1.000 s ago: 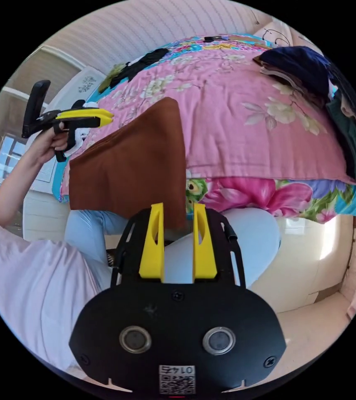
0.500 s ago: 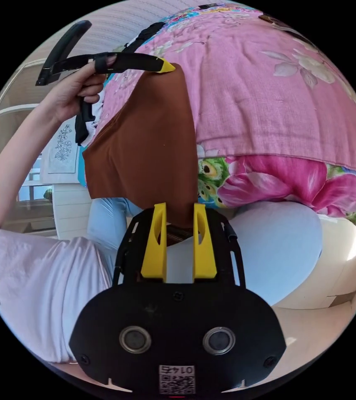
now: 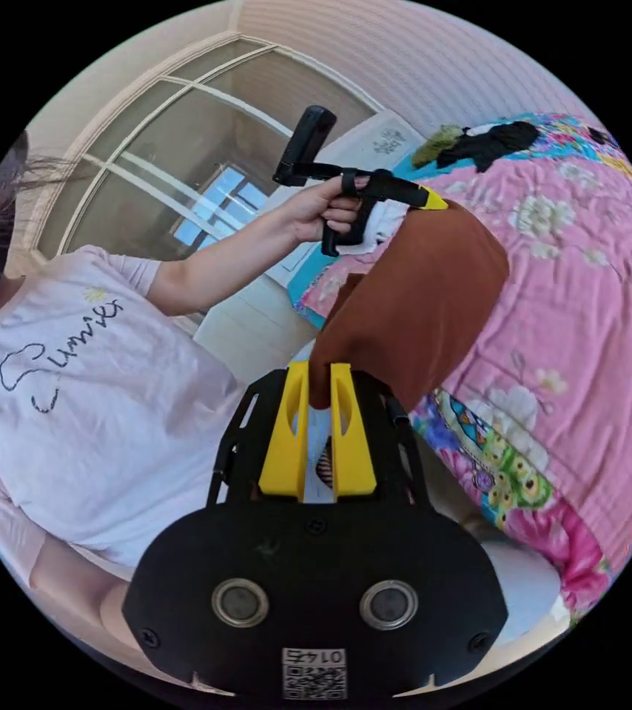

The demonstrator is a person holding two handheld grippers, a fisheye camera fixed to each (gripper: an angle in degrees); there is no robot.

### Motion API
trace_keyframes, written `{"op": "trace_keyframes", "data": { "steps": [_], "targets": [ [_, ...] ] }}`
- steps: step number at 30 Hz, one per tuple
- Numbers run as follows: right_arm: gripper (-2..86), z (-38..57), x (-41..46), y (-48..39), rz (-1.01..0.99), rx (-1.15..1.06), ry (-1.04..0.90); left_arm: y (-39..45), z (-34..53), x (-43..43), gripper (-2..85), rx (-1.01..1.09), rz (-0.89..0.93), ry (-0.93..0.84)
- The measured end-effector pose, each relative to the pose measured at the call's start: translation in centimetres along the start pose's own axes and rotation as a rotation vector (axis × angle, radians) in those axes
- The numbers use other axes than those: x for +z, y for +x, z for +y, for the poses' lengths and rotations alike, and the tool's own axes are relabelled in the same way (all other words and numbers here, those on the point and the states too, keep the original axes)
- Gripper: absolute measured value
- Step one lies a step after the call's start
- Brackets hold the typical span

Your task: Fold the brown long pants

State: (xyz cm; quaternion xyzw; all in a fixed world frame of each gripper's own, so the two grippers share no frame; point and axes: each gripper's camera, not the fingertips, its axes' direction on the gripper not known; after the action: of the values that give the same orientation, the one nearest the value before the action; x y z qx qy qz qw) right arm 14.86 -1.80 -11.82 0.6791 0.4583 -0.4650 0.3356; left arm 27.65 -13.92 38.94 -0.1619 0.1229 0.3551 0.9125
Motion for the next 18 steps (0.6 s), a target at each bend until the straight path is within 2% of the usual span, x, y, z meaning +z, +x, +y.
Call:
{"op": "trace_keyframes", "data": {
  "steps": [3, 5, 8, 11, 15, 18],
  "targets": [
    [4.5, -5.3, 4.2, -3.0, -0.083, -0.205, -0.075, -2.3, 6.2, -5.8, -1.0, -0.008, -0.200, 0.039],
    [5.4, -9.7, 9.6, -5.9, -0.115, -0.356, -0.208, -4.2, 10.1, -8.1, -1.0, -0.058, -0.292, 0.052],
    [6.6, -13.2, 18.3, -7.6, -0.118, -0.415, -0.420, -8.9, 16.6, -9.1, -1.0, -0.260, -0.380, 0.042],
    [4.8, -13.8, 24.4, -7.5, -0.077, -0.419, -0.589, -11.5, 22.7, -8.9, -0.8, -0.406, -0.386, 0.034],
    [4.1, -13.2, 23.6, -7.8, -0.067, -0.428, -0.591, -11.5, 28.6, -8.5, 0.3, -0.485, -0.345, 0.040],
    [5.3, -13.0, 19.8, -6.0, 0.109, -0.342, -0.496, -11.1, 31.2, -8.4, 4.1, -0.518, -0.255, 0.122]
  ]
}}
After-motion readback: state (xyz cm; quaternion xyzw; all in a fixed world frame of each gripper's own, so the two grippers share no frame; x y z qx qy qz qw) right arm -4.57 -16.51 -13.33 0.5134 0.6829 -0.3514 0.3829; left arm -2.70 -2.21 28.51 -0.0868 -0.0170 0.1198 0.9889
